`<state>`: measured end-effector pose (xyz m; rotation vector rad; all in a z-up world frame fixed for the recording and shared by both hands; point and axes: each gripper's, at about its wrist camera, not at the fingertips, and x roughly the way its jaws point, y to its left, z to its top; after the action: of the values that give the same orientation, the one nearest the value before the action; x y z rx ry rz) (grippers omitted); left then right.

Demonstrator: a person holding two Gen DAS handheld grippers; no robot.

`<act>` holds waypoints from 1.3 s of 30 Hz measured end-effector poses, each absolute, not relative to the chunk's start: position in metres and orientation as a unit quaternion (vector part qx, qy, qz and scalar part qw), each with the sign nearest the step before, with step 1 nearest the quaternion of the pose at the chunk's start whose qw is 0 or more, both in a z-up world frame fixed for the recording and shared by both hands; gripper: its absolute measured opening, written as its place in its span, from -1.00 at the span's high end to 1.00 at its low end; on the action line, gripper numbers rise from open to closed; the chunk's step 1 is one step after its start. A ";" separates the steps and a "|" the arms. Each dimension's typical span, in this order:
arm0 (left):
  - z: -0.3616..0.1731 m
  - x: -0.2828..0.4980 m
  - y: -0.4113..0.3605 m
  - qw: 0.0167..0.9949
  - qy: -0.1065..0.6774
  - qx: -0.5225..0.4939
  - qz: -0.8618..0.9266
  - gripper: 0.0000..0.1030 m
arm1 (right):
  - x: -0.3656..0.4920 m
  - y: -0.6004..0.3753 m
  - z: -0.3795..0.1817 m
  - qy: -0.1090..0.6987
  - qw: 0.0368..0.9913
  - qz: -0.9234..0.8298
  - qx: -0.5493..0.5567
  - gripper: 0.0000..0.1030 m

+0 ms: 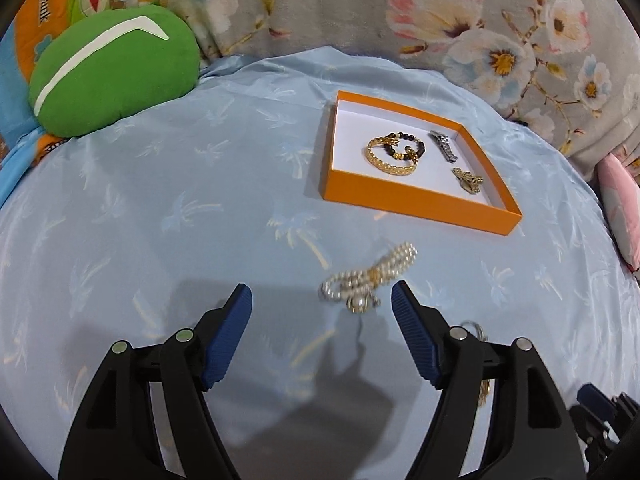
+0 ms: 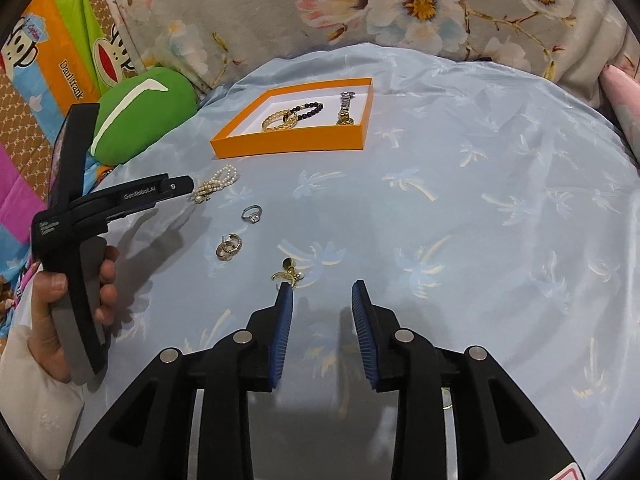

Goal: Organize jewelry
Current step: 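Grasp the pearl brooch with the left tool while the right tool approaches a gold earring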

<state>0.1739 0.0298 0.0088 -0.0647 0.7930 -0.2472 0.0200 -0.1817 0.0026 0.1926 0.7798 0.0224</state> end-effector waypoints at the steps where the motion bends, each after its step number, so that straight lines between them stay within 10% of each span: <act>1: 0.009 0.179 0.027 0.913 0.387 -0.031 -0.126 -0.36 | 0.020 -0.182 0.003 0.380 0.920 0.010 0.095 0.39; 13: -0.001 0.183 -0.003 0.897 0.416 -0.014 -0.150 -0.30 | 0.022 -0.182 0.000 0.382 0.918 0.015 0.102 0.38; 18: -0.002 0.180 -0.014 0.902 0.408 0.022 -0.138 0.09 | 0.020 -0.181 -0.001 0.385 0.917 0.017 0.102 0.38; 26: -0.002 0.196 -0.023 0.901 0.408 0.042 -0.143 0.10 | 0.019 -0.181 -0.003 0.388 0.916 0.019 0.105 0.29; 34: 0.000 0.175 -0.024 0.903 0.395 0.035 -0.164 0.78 | 0.025 -0.177 -0.006 0.392 0.914 0.025 0.104 0.29; 39: 0.001 0.156 -0.014 0.907 0.388 0.011 -0.161 0.78 | 0.035 -0.169 -0.008 0.397 0.913 0.034 0.093 0.29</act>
<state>0.1559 -0.0139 0.0014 0.0231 0.8014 -0.3315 0.0353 -0.1689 -0.0084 0.1918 0.8172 0.0703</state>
